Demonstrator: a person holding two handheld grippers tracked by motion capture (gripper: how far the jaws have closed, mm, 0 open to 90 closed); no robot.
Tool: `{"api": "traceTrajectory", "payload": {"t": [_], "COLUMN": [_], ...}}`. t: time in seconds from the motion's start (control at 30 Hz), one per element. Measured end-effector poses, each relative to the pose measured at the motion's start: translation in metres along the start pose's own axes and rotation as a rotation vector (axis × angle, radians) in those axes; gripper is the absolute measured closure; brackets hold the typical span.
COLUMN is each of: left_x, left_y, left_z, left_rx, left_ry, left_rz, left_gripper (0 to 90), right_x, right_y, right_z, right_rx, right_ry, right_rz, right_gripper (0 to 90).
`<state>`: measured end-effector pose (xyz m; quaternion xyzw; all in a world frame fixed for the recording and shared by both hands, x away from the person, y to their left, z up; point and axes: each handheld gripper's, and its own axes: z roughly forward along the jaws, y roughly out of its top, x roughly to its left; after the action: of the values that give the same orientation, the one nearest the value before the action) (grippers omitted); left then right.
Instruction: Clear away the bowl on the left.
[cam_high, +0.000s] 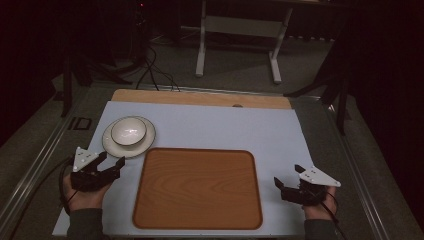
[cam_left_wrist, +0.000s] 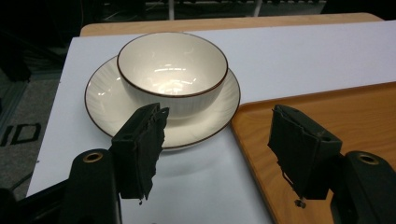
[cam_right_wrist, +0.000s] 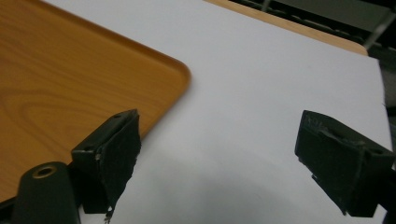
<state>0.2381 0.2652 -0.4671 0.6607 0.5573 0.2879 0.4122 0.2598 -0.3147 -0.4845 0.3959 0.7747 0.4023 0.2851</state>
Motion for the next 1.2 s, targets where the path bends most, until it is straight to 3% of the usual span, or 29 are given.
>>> {"api": "traceTrajectory", "payload": {"t": [0.13, 0.63, 1.0, 1.13, 1.2], "left_x": [0.0, 0.004, 0.005, 0.008, 0.009], "left_y": [-0.001, -0.003, 0.004, 0.008, 0.011], "left_z": [0.001, 0.0, 0.001, -0.001, -0.002], "left_rx": [-0.002, -0.008, -0.005, -0.016, -0.013], "left_ry": [-0.005, 0.008, 0.033, 0.019, 0.022], "left_rz": [-0.011, -0.06, -0.072, -0.095, -0.082], "left_gripper": [37.1, 36.8, 32.7, 31.5, 31.2], "right_x": [0.003, -0.001, 0.003, 0.003, 0.003], "right_y": [0.001, 0.003, 0.004, 0.004, 0.004], "right_z": [0.001, 0.002, 0.002, 0.002, 0.003], "right_rx": [-0.011, -0.029, -0.031, -0.031, -0.03], "right_ry": [0.0, -0.01, 0.003, 0.001, 0.0], "right_rz": [-0.017, -0.001, -0.021, -0.02, -0.021], "right_gripper": [13.9, 13.8, 13.3, 13.3, 13.2]}}
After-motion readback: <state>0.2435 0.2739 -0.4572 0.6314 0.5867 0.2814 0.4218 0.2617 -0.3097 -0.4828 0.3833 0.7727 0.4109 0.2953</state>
